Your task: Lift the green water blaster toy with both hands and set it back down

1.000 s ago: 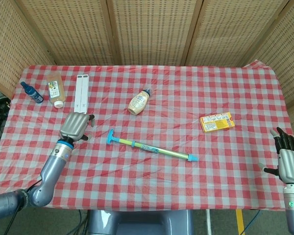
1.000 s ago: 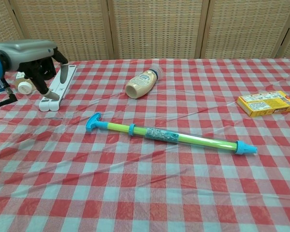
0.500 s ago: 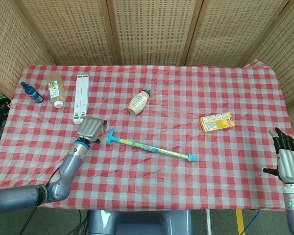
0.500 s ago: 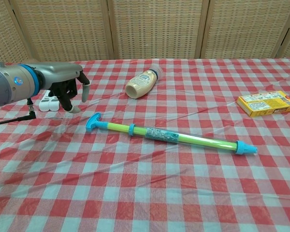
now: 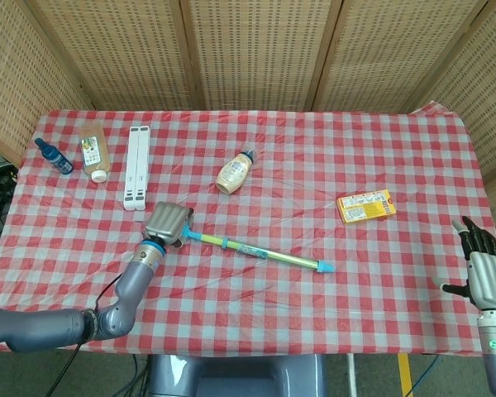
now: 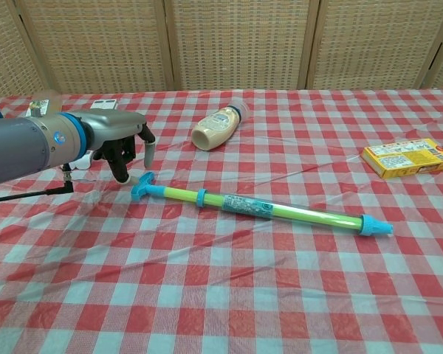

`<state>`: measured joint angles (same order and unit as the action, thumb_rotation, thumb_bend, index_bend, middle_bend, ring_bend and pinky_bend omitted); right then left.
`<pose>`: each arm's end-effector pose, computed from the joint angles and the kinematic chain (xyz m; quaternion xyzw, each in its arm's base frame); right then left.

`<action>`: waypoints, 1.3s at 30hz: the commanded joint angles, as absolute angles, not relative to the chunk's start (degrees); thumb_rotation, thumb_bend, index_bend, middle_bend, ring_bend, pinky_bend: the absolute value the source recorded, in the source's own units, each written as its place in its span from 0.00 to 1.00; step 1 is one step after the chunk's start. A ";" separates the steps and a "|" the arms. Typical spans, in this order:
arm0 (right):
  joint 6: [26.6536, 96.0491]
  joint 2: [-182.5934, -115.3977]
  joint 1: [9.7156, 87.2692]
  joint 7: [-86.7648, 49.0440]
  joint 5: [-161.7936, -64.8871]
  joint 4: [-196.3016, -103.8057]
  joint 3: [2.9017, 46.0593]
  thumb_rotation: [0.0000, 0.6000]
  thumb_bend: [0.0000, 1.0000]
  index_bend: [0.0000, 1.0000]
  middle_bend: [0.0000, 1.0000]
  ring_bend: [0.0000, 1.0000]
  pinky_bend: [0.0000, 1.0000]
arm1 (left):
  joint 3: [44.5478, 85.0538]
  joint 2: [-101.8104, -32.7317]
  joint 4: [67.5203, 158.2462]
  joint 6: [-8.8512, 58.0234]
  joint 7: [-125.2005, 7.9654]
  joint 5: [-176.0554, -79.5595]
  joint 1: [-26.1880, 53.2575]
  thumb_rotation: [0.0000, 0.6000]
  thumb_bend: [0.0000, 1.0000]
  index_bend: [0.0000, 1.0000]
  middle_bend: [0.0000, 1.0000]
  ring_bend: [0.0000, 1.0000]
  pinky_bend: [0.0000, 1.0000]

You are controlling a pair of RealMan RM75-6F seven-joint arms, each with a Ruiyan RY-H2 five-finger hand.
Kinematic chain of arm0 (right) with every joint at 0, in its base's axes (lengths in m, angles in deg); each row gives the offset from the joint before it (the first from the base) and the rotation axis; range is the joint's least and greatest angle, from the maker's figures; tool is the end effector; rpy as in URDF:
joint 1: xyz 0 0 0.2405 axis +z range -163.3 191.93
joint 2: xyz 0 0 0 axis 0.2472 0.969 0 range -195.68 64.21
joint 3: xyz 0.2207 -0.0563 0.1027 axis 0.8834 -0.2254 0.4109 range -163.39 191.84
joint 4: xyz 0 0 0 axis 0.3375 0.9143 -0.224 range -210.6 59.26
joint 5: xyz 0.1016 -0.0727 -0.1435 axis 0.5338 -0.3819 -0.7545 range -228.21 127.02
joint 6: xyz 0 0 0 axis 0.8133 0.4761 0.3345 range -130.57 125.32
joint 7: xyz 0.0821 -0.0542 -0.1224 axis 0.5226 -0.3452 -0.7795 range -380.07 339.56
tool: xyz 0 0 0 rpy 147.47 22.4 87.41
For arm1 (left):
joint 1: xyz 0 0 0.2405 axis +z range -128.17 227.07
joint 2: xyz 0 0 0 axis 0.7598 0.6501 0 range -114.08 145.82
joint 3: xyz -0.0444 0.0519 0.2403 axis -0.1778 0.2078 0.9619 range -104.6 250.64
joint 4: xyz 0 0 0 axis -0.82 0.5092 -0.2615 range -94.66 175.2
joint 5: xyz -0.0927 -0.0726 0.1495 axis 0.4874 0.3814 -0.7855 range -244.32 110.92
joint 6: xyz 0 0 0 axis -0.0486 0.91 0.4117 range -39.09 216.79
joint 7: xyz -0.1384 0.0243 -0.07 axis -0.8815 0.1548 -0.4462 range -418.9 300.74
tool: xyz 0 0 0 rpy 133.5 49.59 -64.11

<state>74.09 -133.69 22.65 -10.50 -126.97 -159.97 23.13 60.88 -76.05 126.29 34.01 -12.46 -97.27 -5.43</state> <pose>-0.3291 -0.2313 0.1744 0.5248 -0.4516 0.4070 0.5958 -0.1143 0.3730 -0.0246 -0.7601 -0.3843 -0.2387 0.4664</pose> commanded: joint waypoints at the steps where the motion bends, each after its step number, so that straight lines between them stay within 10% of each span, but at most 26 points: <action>1: 74.04 -133.63 22.66 -10.20 -127.01 -159.97 23.11 1.00 0.09 0.00 0.00 0.00 0.00 | 61.24 -76.98 125.07 34.11 -11.96 -95.83 -6.43 1.00 0.31 0.44 0.86 0.81 0.73; 39: 72.47 -133.09 22.97 -9.35 -126.07 -160.38 23.01 1.00 0.09 0.02 0.00 0.00 0.00 | 63.94 -84.11 114.69 38.53 -12.15 -90.97 -12.36 1.00 0.37 0.51 0.86 0.81 0.73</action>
<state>72.47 -133.09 22.97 -9.35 -126.07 -160.38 23.01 63.92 -84.09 114.71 38.54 -12.13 -90.95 -12.36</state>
